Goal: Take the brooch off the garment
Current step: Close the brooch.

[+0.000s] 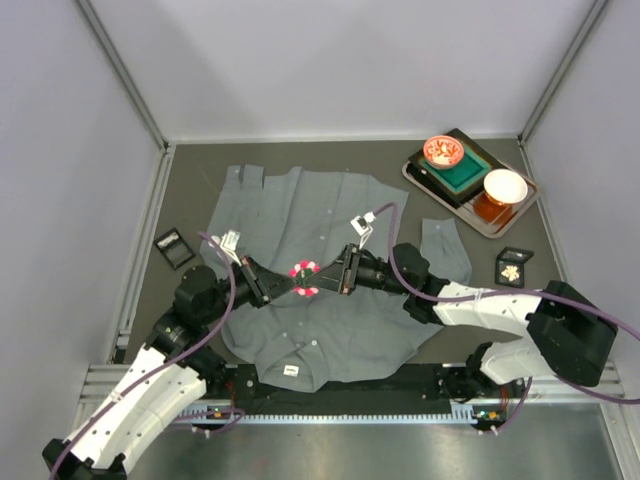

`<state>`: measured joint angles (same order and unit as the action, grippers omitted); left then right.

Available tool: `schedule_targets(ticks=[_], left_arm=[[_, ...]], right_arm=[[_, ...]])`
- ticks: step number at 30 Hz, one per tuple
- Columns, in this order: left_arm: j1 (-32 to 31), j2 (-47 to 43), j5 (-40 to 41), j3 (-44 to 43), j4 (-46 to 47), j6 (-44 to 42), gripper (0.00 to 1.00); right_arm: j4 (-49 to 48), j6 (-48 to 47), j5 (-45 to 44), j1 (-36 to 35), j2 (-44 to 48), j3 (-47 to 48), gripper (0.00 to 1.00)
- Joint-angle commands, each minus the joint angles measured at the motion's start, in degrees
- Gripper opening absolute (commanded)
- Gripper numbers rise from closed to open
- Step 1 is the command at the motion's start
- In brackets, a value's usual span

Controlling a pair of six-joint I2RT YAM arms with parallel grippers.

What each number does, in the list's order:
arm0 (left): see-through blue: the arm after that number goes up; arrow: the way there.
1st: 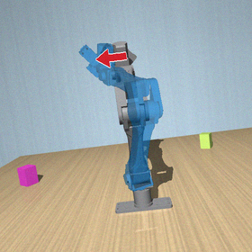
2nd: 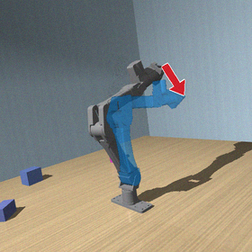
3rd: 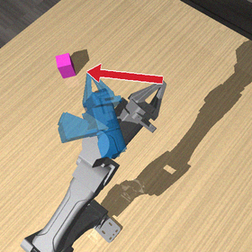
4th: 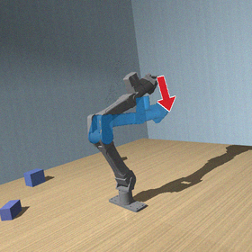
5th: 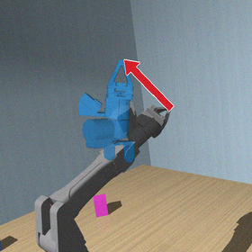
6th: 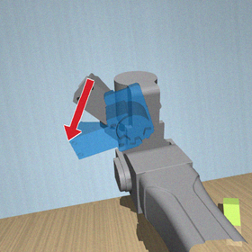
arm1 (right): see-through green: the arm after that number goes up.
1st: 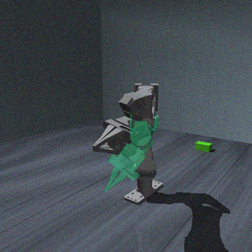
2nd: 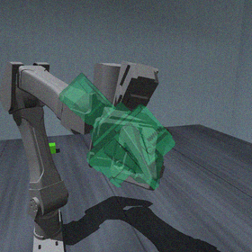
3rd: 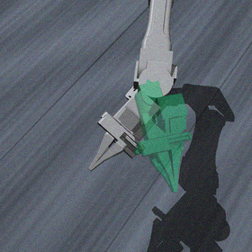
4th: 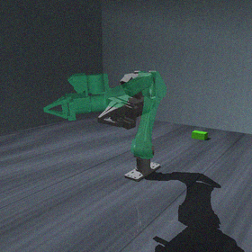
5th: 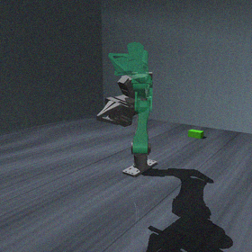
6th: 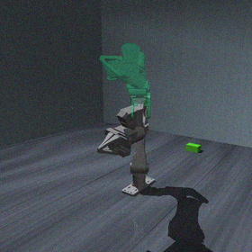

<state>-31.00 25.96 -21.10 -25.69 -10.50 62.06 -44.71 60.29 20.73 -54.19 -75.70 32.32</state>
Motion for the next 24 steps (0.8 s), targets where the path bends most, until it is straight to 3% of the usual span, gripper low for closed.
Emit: schedule_targets(ticks=[1,5,7,8,9,11,16,24], left_arm=[[-0.4,0.9,-3.2,0.6,4.7,0.4,0.0],[-0.4,0.9,-3.3,0.6,4.6,0.5,0.0],[-0.4,0.8,-3.3,0.5,4.6,0.4,0.0],[-0.4,0.8,-3.3,0.4,4.4,0.3,0.0],[-0.4,0.8,-3.2,0.3,4.4,0.3,0.0],[-0.4,0.6,-3.1,0.3,4.3,0.4,0.0],[-0.4,0.0,-1.5,0.3,3.7,0.9,0.0],[-0.4,-0.1,-1.0,1.3,3.8,2.2,0.0]], right_arm=[[-3.8,-1.2,4.5,-1.3,-0.9,4.7,0.24],[-4.9,-1.2,4.5,-1.2,-0.7,4.1,0.27],[-4.0,-1.3,4.1,-1.2,-0.4,4.0,0.23],[-4.1,-1.4,4.1,-1.2,-0.3,3.9,0.12],[-4.3,-1.3,4.1,-1.2,-0.3,3.9,0.08],[-4.4,-1.1,4.1,-1.1,-0.1,3.5,0.06],[-6.5,-0.4,2.7,-0.4,2.4,0.9,0.25],[-7.4,-0.1,1.5,0.1,4.9,-1.3,0.31]])
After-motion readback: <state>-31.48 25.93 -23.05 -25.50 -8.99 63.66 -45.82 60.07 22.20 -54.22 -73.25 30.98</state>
